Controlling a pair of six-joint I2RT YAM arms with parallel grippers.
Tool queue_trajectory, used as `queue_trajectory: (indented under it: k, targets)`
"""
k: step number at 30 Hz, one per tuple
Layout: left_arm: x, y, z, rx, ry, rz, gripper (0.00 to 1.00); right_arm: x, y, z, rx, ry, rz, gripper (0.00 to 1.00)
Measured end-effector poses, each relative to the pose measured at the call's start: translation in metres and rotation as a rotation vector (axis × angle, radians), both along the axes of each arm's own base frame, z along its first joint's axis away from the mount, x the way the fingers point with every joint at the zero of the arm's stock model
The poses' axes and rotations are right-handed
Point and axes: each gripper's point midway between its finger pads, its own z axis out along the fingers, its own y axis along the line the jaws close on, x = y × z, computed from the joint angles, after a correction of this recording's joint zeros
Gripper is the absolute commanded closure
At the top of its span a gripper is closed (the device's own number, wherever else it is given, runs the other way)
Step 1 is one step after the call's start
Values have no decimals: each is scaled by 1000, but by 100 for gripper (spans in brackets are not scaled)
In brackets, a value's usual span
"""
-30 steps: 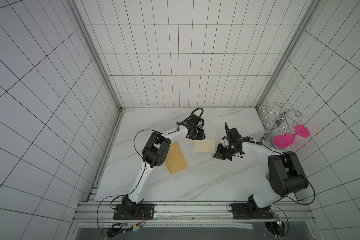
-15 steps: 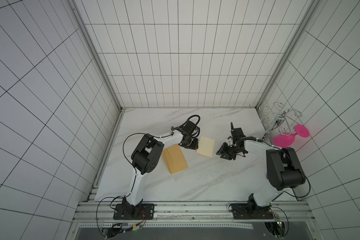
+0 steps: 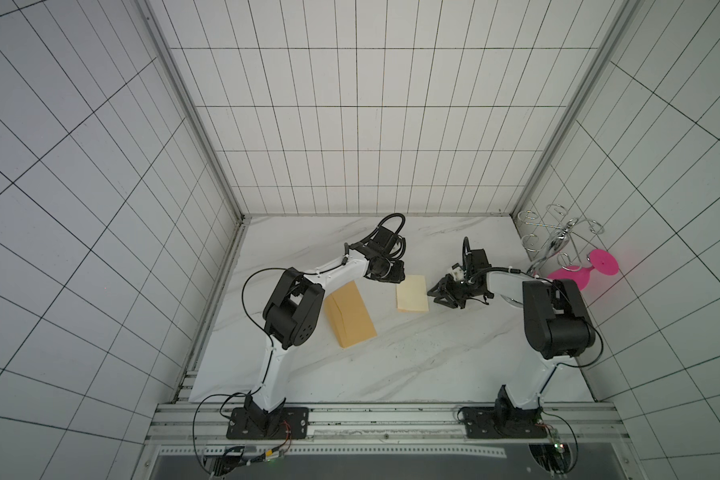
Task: Fold the letter paper in half and place it into the envelope
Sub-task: Pick up the letter paper from the center of the board.
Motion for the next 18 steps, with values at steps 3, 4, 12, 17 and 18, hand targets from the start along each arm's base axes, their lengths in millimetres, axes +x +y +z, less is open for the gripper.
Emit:
queue_trajectory:
  k: [3, 4, 12, 17, 18]
  targets:
    - [-17, -17, -8, -5, 26, -40, 68, 1, 2, 0, 14, -5, 8, 59]
    - [-23, -23, -14, -3, 41, -53, 69, 1, 3, 0, 19, -8, 11, 60]
    - [-42, -24, -60, 36, 129, -79, 73, 4, 8, -1, 48, -39, 47, 58]
    - [-41, -23, -61, 21, 128, -87, 75, 6, 10, -1, 56, -57, 72, 58]
    - [-41, -23, -61, 22, 126, -90, 76, 7, 11, -1, 56, -61, 76, 58]
